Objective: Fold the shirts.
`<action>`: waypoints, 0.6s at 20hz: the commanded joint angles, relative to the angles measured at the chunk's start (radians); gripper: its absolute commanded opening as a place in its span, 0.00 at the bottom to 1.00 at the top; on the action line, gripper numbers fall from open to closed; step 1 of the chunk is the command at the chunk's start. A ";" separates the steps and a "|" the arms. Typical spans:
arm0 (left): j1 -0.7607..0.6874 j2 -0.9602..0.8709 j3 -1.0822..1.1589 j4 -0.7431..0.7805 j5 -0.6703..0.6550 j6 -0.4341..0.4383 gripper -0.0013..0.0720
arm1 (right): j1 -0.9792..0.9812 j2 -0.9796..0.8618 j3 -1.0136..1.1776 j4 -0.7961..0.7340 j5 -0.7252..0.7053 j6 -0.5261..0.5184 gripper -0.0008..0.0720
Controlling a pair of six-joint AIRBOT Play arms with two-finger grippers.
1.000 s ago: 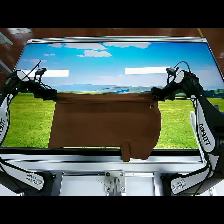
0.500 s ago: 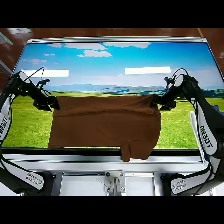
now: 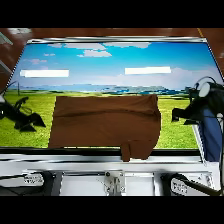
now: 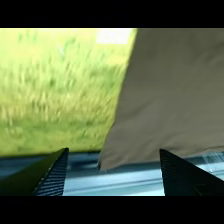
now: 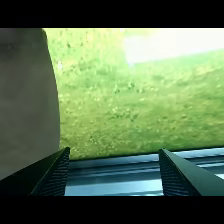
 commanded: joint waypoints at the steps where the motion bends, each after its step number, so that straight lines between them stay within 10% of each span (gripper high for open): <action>1: 0.187 0.152 -0.325 -0.064 0.090 0.121 0.99 | -0.148 0.116 -0.197 0.273 -0.091 -0.152 0.94; 12: 0.093 0.065 -0.373 -0.203 0.210 0.145 0.98 | -0.183 0.121 -0.206 0.397 -0.218 -0.179 0.94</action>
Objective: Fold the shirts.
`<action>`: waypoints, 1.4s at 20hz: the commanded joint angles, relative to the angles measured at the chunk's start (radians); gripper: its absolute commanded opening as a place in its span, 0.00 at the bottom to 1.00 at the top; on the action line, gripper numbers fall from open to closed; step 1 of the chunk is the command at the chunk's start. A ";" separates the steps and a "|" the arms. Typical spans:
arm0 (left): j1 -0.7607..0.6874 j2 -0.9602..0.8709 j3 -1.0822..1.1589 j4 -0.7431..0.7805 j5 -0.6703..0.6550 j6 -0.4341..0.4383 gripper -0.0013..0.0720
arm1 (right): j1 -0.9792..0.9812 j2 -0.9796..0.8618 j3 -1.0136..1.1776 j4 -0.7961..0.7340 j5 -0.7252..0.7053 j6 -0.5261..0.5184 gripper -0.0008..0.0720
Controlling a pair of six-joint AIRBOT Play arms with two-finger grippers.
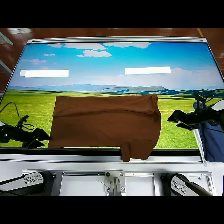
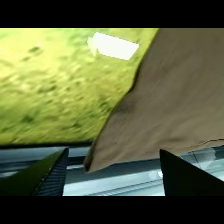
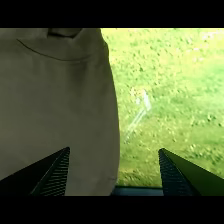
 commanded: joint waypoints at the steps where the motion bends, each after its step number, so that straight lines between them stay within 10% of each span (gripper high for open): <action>1: -0.074 -0.055 -0.011 -0.039 0.032 0.005 0.98 | -0.004 0.003 -0.004 0.020 -0.032 0.000 0.94; 4: -0.119 -0.105 -0.011 -0.056 0.056 -0.031 0.91 | -0.004 0.003 -0.004 0.020 -0.032 0.003 0.94; 6: -0.119 -0.112 -0.010 -0.057 0.080 -0.075 0.27 | -0.004 0.003 -0.005 0.019 -0.017 0.004 0.94; 8: -0.119 -0.108 -0.010 -0.057 0.071 -0.072 0.07 | -0.004 0.003 -0.011 0.011 0.047 0.003 0.94; 12: -0.119 -0.079 -0.010 -0.072 0.051 -0.027 0.07 | 0.018 0.012 -0.148 0.125 0.188 -0.043 0.94; 28: -0.119 0.040 -0.010 -0.188 0.043 0.051 0.07 | 0.443 0.049 -0.379 0.078 -0.109 0.227 0.83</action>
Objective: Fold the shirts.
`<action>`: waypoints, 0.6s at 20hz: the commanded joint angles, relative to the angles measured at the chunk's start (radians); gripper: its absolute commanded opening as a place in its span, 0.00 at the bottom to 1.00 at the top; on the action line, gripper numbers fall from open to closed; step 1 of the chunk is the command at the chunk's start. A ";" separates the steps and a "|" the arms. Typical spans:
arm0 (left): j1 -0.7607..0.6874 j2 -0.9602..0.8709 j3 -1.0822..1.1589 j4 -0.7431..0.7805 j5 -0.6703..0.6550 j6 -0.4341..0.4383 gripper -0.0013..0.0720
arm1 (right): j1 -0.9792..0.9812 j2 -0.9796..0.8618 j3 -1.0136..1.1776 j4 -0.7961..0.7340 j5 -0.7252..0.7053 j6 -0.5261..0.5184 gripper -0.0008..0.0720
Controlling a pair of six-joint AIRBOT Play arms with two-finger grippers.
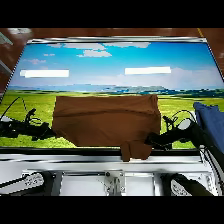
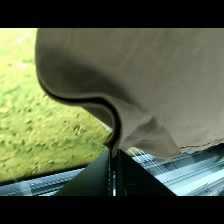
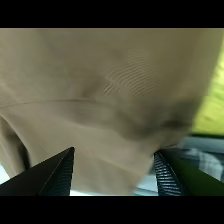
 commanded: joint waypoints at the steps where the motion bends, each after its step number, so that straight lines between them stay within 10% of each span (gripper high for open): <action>1: 0.000 0.003 0.001 -0.008 -0.001 0.028 0.07 | 0.116 0.001 -0.003 -0.005 -0.018 0.071 0.76; 3: 0.000 0.003 0.001 -0.008 -0.002 0.035 0.07 | 0.119 0.004 -0.002 -0.001 0.038 0.071 0.22; 4: 0.000 0.003 0.001 -0.008 -0.002 0.035 0.07 | 0.115 0.010 0.002 -0.004 0.064 0.069 0.11; 12: 0.000 0.122 0.117 -0.173 -0.007 0.129 0.07 | 0.111 0.145 0.258 -0.035 -0.014 0.031 0.10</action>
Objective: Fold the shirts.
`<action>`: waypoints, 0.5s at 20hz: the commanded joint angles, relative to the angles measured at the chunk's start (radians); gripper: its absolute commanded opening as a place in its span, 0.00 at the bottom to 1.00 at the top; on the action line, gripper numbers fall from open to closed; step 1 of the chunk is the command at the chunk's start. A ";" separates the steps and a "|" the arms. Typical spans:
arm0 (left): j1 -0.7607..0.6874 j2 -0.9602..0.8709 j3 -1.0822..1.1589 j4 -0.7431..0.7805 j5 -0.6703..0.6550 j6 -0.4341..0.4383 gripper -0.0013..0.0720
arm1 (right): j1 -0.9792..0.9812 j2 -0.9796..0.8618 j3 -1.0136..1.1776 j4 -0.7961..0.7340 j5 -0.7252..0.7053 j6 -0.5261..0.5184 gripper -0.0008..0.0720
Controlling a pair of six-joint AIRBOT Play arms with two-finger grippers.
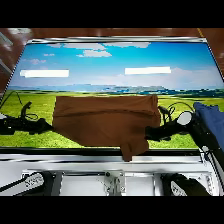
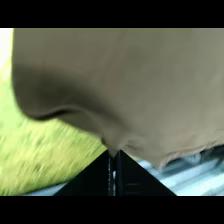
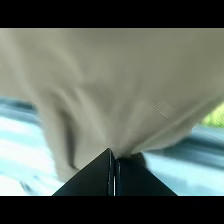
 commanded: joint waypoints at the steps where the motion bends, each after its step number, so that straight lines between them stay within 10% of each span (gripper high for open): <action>1: 0.000 0.064 0.104 -0.158 -0.002 0.029 0.07 | 0.001 0.029 0.156 -0.019 -0.135 0.043 0.10; 10: -0.111 -0.228 0.404 -0.227 0.164 -0.096 0.07 | -0.005 -0.311 0.426 -0.018 -0.427 0.127 0.10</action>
